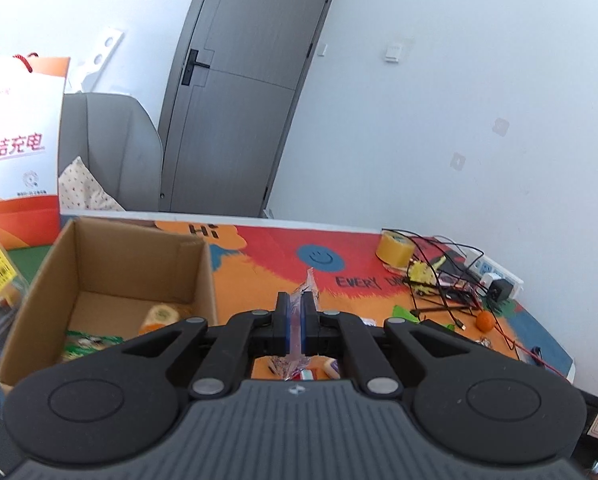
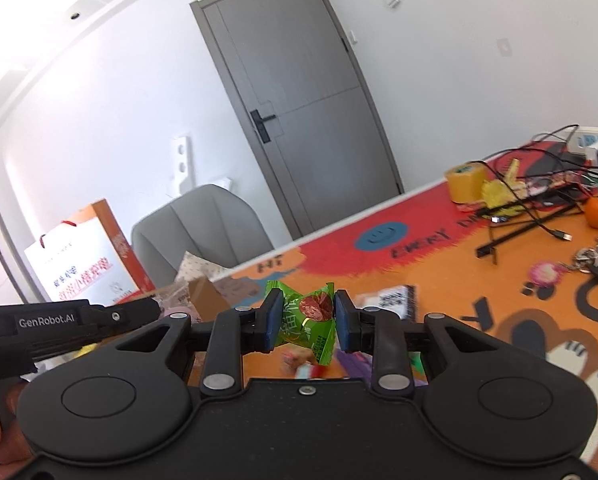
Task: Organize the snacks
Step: 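Lift both held packets and carry them over the cardboard box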
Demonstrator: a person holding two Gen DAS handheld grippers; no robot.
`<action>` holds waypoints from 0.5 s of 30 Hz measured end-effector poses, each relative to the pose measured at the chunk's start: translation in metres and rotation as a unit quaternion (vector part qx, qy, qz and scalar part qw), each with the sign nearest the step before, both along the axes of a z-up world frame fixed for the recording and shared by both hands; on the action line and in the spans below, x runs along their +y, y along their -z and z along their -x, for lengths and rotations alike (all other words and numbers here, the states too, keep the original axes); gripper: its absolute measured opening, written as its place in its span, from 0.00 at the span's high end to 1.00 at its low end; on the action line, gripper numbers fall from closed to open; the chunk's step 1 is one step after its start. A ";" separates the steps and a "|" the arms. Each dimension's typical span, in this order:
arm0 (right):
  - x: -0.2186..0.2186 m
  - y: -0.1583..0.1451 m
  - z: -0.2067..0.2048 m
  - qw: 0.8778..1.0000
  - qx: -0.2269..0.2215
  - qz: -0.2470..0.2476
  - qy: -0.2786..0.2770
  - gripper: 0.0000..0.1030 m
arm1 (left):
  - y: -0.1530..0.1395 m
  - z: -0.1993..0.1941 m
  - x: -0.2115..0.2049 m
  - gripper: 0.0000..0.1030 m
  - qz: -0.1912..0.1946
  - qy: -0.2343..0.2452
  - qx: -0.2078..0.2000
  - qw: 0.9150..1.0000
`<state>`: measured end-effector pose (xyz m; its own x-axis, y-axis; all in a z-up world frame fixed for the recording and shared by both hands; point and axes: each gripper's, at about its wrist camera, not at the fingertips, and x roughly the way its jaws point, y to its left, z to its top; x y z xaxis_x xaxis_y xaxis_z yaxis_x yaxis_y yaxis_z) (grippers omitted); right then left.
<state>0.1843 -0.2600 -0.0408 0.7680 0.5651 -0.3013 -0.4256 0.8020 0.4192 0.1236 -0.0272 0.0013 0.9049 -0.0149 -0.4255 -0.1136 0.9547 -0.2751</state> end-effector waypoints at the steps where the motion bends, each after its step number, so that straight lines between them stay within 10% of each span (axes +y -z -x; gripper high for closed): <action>1: 0.003 -0.001 0.000 1.000 -0.001 -0.001 -0.003 0.72 | -0.002 0.001 0.003 0.97 -0.001 -0.003 -0.003 1.000; 15: 0.057 -0.012 -0.002 0.999 -0.007 0.002 -0.045 0.72 | -0.004 0.008 0.060 0.97 0.009 -0.055 -0.008 0.998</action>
<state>0.1859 -0.2031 -0.0285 0.7190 0.6305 -0.2926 -0.5015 0.7620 0.4096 0.1156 0.0327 0.0054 0.9083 0.0782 -0.4109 -0.2133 0.9316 -0.2943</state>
